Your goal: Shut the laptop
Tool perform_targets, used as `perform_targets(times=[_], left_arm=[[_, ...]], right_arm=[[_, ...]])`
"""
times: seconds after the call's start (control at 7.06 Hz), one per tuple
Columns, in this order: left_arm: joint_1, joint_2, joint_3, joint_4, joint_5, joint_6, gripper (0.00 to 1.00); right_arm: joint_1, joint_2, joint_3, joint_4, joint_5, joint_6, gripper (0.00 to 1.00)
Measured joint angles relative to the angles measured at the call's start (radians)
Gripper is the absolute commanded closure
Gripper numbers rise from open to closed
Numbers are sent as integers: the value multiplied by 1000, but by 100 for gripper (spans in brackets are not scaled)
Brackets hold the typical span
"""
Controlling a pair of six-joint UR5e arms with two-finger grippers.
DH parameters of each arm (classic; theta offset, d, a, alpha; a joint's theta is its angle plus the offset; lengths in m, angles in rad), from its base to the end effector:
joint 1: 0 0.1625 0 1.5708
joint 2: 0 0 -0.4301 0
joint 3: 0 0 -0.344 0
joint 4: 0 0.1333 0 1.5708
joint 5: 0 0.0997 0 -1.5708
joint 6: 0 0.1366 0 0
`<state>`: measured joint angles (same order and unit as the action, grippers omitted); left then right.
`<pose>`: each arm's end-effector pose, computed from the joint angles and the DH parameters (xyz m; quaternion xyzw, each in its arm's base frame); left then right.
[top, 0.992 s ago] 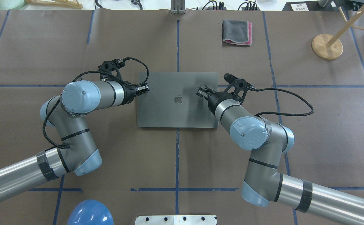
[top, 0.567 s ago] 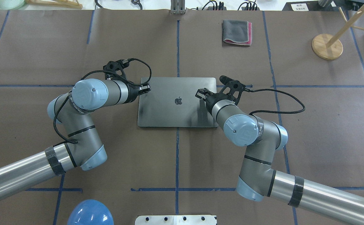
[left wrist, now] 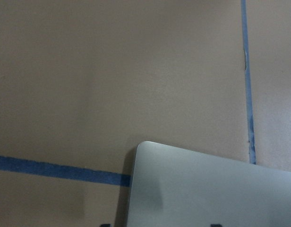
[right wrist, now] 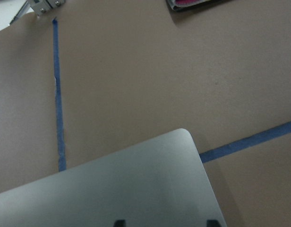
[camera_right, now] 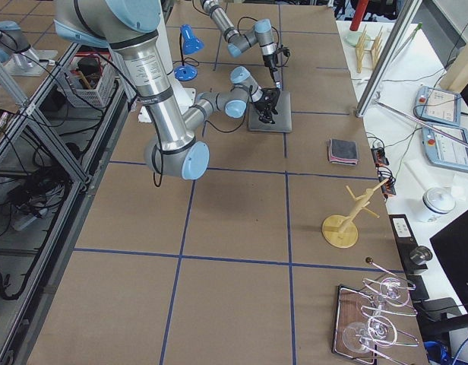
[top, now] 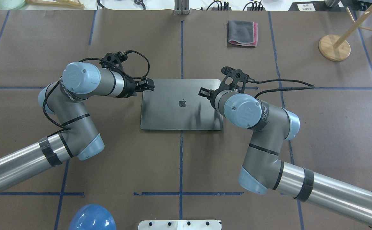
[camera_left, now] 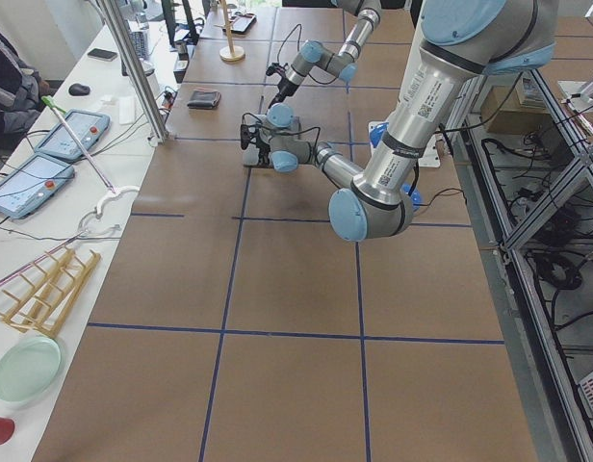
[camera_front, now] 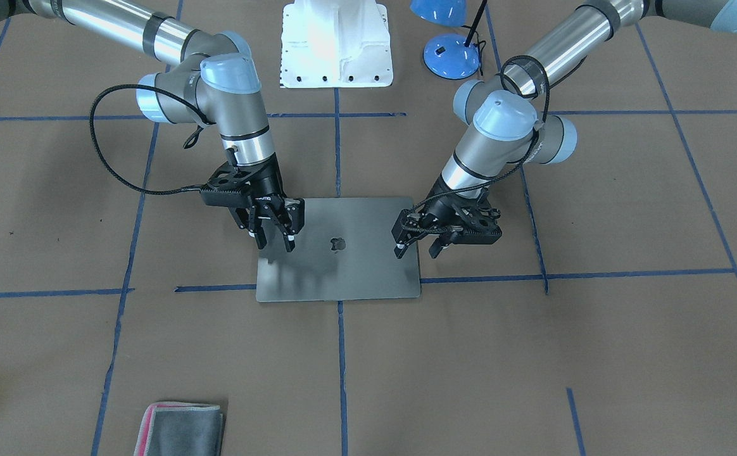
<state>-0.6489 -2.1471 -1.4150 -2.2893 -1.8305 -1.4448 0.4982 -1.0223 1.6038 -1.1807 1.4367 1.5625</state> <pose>0.5064 -0.5073 0.3474 0.1011 0.5362 -0.1484 0.8247 -0.5247 -0.4579 0.3346 0.1741 -0.4362 0.2443 0.8484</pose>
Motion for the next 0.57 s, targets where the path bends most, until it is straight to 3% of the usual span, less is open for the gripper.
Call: perform_targets(times=[0.28, 0.57], left_arm=[[-16, 30, -140, 284, -55, 95, 1], [-27, 84, -320, 570, -69, 295, 1]], right_arm=[[43, -8, 96, -179, 122, -108, 1], [101, -53, 168, -254, 256, -236, 1]])
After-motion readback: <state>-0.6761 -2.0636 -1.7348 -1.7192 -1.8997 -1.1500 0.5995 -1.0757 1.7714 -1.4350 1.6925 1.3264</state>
